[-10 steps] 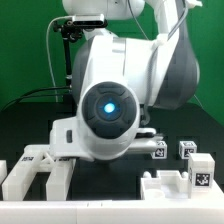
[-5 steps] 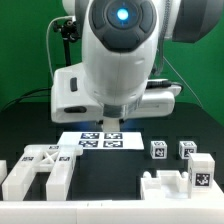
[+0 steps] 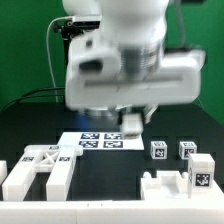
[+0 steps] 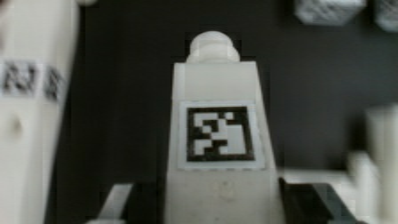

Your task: Assemble chair

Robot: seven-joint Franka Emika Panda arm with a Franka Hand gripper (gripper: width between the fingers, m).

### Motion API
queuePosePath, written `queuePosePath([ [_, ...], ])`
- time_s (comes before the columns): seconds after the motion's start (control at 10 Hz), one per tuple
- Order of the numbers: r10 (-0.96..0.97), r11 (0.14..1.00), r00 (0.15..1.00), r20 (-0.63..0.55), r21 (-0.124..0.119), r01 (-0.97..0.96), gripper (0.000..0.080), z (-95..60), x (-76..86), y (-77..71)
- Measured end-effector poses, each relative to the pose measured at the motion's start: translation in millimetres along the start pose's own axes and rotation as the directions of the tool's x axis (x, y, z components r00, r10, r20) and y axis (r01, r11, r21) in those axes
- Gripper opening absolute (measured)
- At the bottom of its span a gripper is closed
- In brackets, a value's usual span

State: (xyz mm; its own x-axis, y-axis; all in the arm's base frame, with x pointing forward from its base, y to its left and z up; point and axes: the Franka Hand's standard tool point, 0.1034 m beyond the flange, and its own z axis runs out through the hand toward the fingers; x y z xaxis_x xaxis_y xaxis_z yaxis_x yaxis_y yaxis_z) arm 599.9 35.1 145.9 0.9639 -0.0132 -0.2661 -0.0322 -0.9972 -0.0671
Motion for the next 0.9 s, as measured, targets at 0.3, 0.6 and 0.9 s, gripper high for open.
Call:
queuePosePath([
  [0.3,0.011,1.000,0.989,-0.150,-0.002,-0.011,0.0287,-3.9,2.0,4.1],
  [0.6,-0.018,1.000,0.912,-0.409,-0.030,0.006,0.0287,0.1,17.0,-5.5],
  [0.9,-0.048,0.998,0.743,-0.668,-0.057,0.013,0.0287,-6.0,38.8,-20.8],
])
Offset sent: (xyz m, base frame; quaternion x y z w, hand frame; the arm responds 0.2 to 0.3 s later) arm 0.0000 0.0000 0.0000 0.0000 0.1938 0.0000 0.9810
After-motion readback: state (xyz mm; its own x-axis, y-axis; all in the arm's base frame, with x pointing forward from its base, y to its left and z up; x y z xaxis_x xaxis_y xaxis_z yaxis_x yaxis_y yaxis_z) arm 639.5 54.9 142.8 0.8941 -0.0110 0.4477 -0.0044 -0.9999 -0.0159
